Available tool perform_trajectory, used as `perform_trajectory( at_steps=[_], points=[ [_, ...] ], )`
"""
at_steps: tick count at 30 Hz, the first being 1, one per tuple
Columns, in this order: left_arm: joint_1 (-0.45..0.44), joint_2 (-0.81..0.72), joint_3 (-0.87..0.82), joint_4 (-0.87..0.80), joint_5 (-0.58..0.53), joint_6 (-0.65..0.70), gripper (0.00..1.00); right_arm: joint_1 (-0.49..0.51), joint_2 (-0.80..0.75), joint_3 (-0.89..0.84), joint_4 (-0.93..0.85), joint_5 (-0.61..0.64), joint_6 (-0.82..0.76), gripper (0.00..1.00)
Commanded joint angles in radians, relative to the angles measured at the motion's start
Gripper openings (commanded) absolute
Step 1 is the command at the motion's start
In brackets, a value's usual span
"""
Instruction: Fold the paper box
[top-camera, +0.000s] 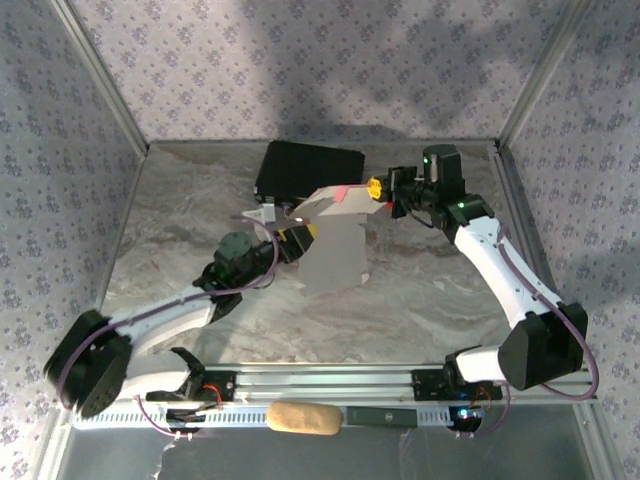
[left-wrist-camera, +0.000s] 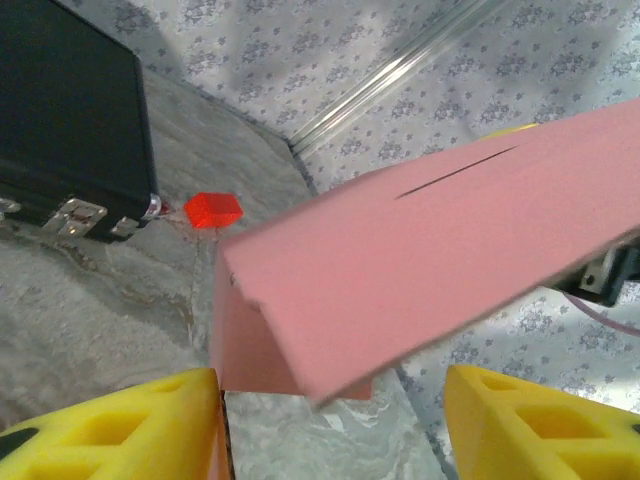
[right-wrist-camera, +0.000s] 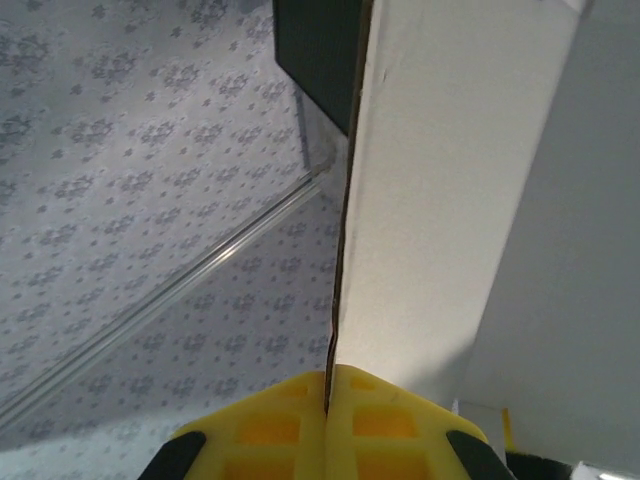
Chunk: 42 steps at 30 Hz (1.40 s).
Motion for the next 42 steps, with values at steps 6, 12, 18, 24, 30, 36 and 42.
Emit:
perform_trajectory(
  at_steps=[6,12,18,24,30,36,42],
  points=[
    [-0.036,-0.272,-0.024,-0.532,-0.095,0.124,0.76,0.067,-0.013,-0.016,-0.076,0.215,-0.223,0.00],
    [0.025,-0.399,-0.040,-0.713,-0.121,0.197,0.64,0.119,-0.014,-0.132,-0.007,0.274,-0.255,0.00],
    [0.100,-0.250,0.038,-0.780,-0.018,0.393,0.37,0.160,-0.011,-0.212,0.091,0.308,-0.329,0.00],
    [0.037,-0.098,0.077,-0.723,-0.049,0.588,0.31,0.178,-0.013,-0.309,0.254,0.307,-0.381,0.00],
    [0.000,-0.014,0.064,-0.557,-0.001,0.643,0.33,0.187,-0.003,-0.357,0.328,0.293,-0.392,0.00],
    [-0.107,0.041,0.102,-0.535,-0.068,0.713,0.43,0.193,-0.002,-0.358,0.330,0.287,-0.387,0.00],
    [-0.143,-0.102,0.167,-0.724,-0.166,0.659,0.60,0.191,-0.014,-0.342,0.279,0.300,-0.385,0.00]
  ],
)
